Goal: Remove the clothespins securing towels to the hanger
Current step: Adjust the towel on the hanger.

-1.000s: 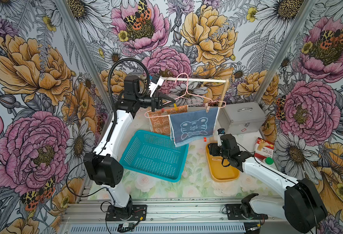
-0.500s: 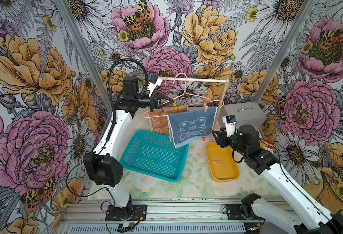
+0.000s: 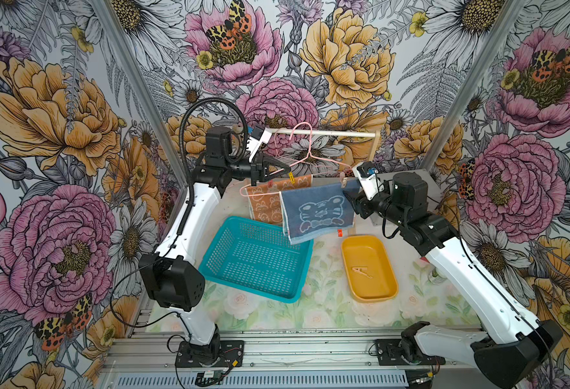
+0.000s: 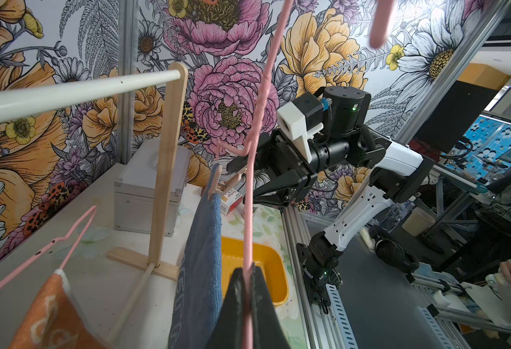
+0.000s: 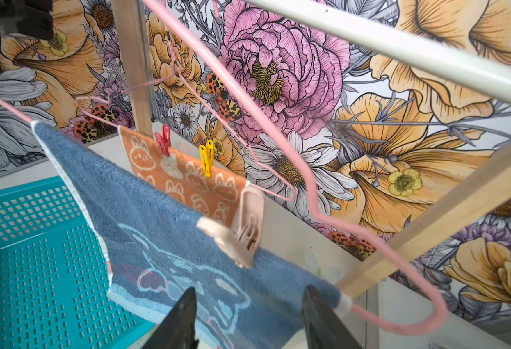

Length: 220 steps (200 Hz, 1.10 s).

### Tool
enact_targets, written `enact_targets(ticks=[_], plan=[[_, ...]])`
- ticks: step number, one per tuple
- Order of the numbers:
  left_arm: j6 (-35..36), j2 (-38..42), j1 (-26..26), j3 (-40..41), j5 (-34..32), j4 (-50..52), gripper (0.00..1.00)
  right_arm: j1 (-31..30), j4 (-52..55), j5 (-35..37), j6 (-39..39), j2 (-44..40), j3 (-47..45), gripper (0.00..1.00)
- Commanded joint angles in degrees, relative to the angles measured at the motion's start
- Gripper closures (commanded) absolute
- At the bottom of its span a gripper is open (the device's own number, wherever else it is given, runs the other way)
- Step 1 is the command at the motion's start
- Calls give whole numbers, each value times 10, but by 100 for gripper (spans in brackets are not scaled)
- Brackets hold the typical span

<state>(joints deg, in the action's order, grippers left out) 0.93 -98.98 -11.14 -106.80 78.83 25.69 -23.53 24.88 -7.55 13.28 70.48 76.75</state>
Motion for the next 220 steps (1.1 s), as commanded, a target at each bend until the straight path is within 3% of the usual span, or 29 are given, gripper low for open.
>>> enact_targets(ticks=[1, 38, 101, 220], plan=[[0, 24, -4, -9, 20, -4, 100, 3, 28, 16, 62, 13, 31, 43], [1, 24, -4, -9, 24, -4, 100, 5, 37, 24, 81, 33, 50, 45], [1, 15, -16, -26, 19, -4, 100, -2, 32, -41, 48, 92, 77, 49], [-11, -30, -27, -73, 10, -3, 100, -93, -28, -33, -20, 142, 104, 54]])
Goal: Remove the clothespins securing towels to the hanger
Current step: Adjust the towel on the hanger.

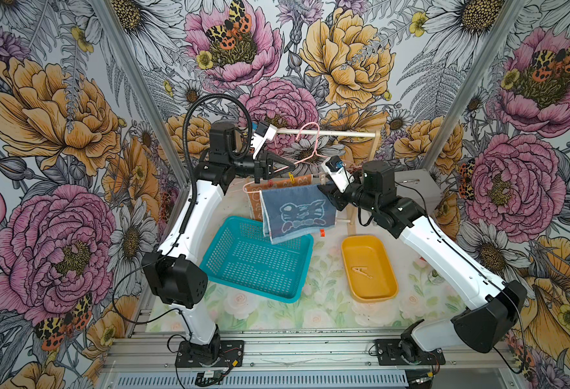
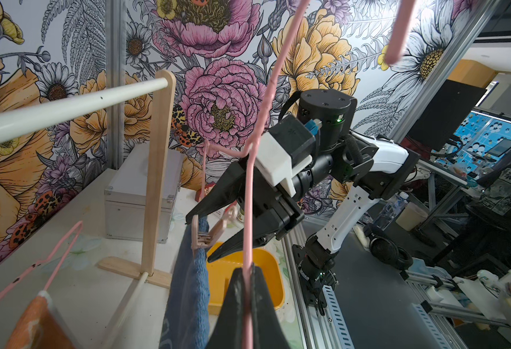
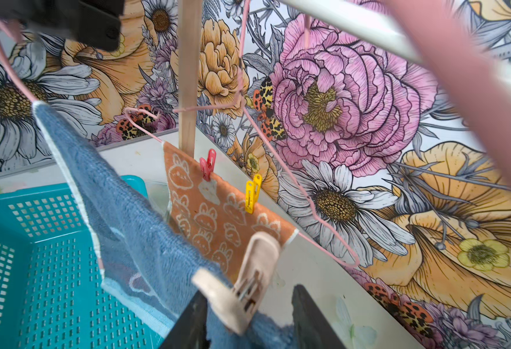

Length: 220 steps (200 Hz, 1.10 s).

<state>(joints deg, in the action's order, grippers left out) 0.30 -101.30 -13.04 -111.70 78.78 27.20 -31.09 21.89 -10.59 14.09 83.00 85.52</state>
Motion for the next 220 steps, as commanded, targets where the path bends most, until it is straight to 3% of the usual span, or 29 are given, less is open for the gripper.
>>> enact_targets(ticks=[1, 30, 86, 157, 220], plan=[[-4, -7, -9, -24, 10, -18, 100, -18, 2, -2, -28, 16, 17, 54], [-5, -3, -4, -18, 11, -18, 100, -18, 4, 13, -16, -4, 12, 50], [-7, 7, 1, -9, 19, -19, 100, -3, 58, -51, 28, -31, 44, 42], [-10, 20, -2, 10, 35, -19, 100, 43, 104, -184, 44, 5, 106, 41], [-11, 13, -5, 10, 44, -19, 100, 39, 111, -222, 57, 30, 117, 41]])
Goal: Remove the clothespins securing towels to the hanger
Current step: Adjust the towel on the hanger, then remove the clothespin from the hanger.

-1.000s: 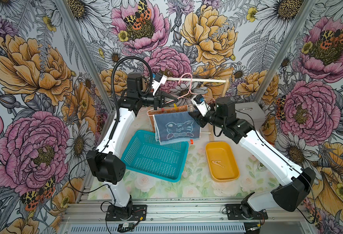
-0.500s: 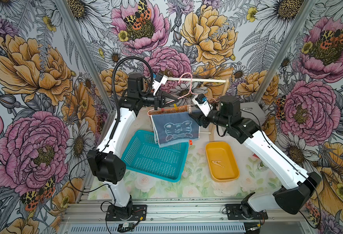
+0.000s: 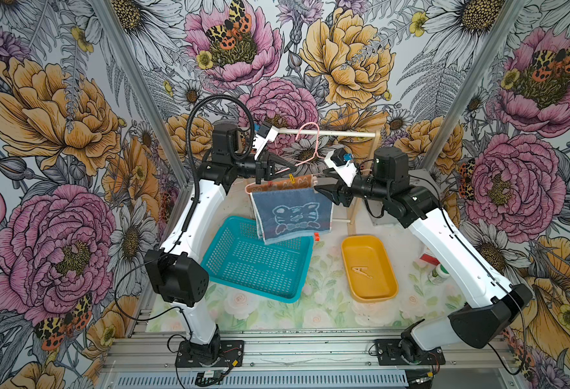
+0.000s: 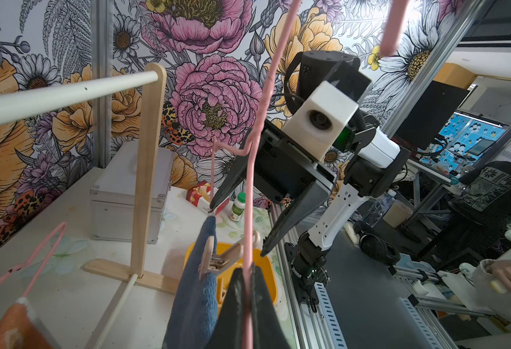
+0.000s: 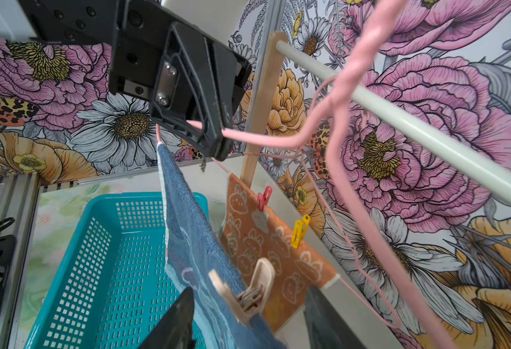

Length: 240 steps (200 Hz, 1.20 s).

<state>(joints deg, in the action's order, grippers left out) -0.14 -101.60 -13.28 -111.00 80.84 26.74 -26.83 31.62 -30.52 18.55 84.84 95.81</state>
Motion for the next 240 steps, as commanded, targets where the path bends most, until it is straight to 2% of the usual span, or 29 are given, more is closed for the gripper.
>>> enact_targets(ticks=[1, 137, 240], plan=[[-7, 15, -2, 3, 24, -14, 100, -4, 14, -23, 13, 12, 14, 41], [0, 15, -22, 11, 28, -14, 100, -11, 11, -61, 18, 60, 40, 43], [-1, 11, -21, 11, 33, -16, 100, -14, 11, -83, 18, 88, 72, 61]])
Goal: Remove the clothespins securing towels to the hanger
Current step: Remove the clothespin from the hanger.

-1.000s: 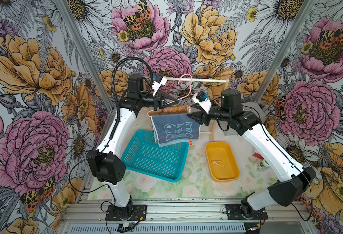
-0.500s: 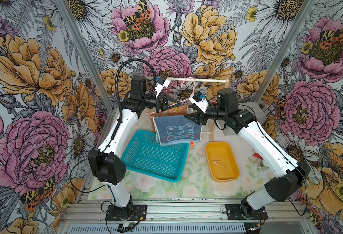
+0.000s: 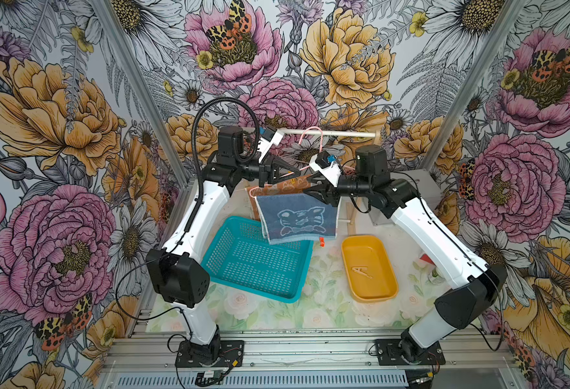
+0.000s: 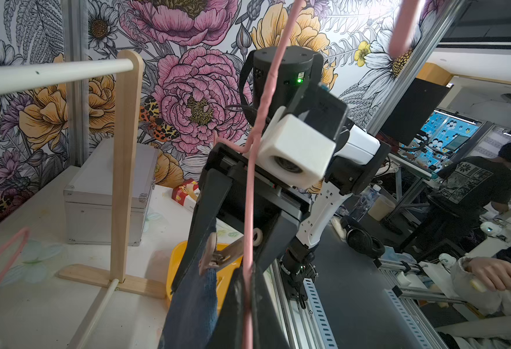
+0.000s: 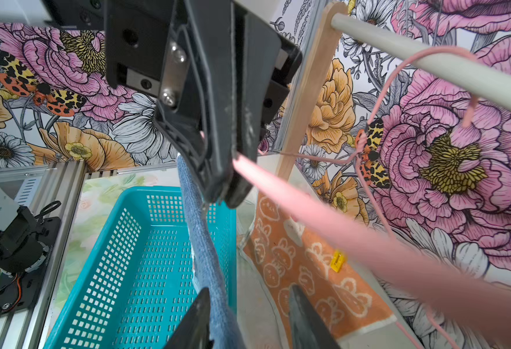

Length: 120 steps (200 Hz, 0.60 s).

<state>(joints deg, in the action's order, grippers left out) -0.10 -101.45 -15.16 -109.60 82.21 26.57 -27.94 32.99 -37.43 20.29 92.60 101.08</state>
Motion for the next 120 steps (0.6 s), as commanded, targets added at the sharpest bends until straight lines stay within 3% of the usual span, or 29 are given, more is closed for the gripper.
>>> enact_targets(ticks=[1, 104, 120], plan=[[-2, 9, -2, -3, 19, -13, 100, -3, -3, -15, 1, 11, 20, 61], [-2, -1, 6, -6, 20, -13, 100, -5, -2, -19, -7, -3, 10, 100], [-1, -5, 5, -7, 20, -13, 100, -6, -2, -17, -10, -8, 8, 100]])
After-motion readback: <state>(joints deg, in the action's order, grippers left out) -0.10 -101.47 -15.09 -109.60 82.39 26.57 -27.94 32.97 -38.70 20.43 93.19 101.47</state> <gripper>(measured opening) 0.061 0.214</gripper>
